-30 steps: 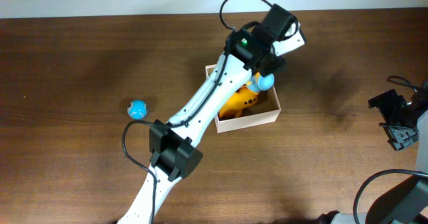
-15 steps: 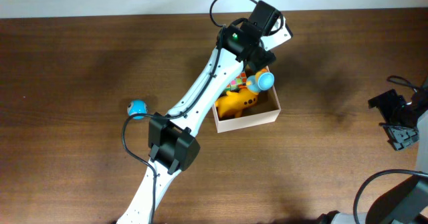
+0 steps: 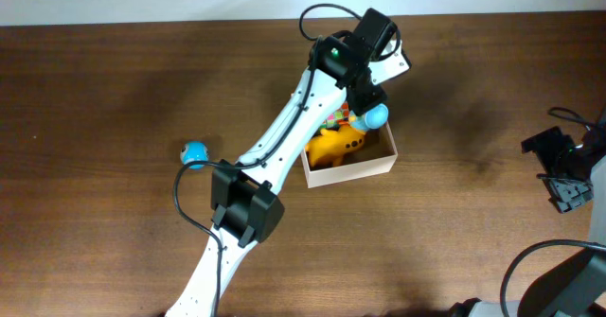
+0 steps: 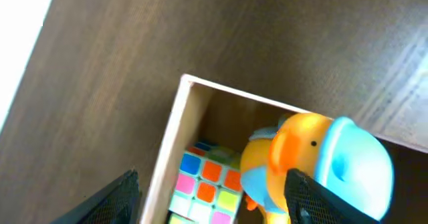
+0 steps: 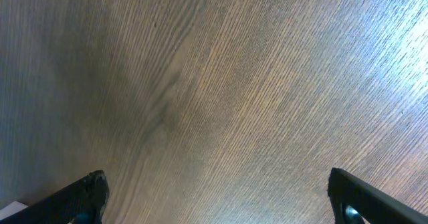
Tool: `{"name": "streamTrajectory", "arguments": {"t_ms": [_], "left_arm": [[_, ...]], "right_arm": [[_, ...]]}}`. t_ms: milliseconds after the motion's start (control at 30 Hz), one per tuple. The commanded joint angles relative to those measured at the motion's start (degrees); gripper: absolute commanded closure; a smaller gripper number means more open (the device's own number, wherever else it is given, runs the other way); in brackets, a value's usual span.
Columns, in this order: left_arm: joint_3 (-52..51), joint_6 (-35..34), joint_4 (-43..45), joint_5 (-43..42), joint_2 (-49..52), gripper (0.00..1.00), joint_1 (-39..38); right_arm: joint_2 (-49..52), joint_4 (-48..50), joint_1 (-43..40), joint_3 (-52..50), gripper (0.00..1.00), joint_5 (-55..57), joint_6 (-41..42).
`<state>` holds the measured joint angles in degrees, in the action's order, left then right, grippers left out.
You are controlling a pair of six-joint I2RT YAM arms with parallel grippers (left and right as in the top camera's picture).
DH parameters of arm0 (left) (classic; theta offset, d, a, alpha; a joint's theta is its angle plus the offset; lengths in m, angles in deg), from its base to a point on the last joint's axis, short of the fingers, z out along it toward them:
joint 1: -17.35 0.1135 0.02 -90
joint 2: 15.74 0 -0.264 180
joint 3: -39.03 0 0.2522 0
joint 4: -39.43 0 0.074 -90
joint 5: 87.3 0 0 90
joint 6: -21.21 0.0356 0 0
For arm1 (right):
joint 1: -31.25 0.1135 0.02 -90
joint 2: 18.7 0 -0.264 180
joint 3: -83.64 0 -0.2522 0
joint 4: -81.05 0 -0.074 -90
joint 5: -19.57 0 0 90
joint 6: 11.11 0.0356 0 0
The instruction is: Pack container
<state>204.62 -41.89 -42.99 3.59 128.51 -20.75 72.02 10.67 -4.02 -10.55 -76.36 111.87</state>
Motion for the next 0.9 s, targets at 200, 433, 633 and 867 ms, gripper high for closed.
{"name": "streamTrajectory", "arguments": {"t_ms": [200, 433, 633, 867], "left_arm": [[0.83, -0.72, -5.68, -1.6, 0.17, 0.3, -4.24], [0.83, -0.72, -10.49, -1.57, 0.17, 0.31, -6.69], [0.83, -0.72, -12.2, -1.6, 0.17, 0.36, -6.88], [0.63, -0.72, -11.98, -4.44, 0.2, 0.36, -6.21]], "right_arm": [[0.09, 0.04, 0.04, -0.15, 0.01, -0.07, -0.13], [0.09, 0.04, 0.04, -0.15, 0.01, -0.07, -0.13], [0.09, 0.04, 0.04, -0.15, 0.01, -0.07, -0.13], [0.09, 0.04, 0.04, -0.15, 0.01, -0.07, -0.15]]}}
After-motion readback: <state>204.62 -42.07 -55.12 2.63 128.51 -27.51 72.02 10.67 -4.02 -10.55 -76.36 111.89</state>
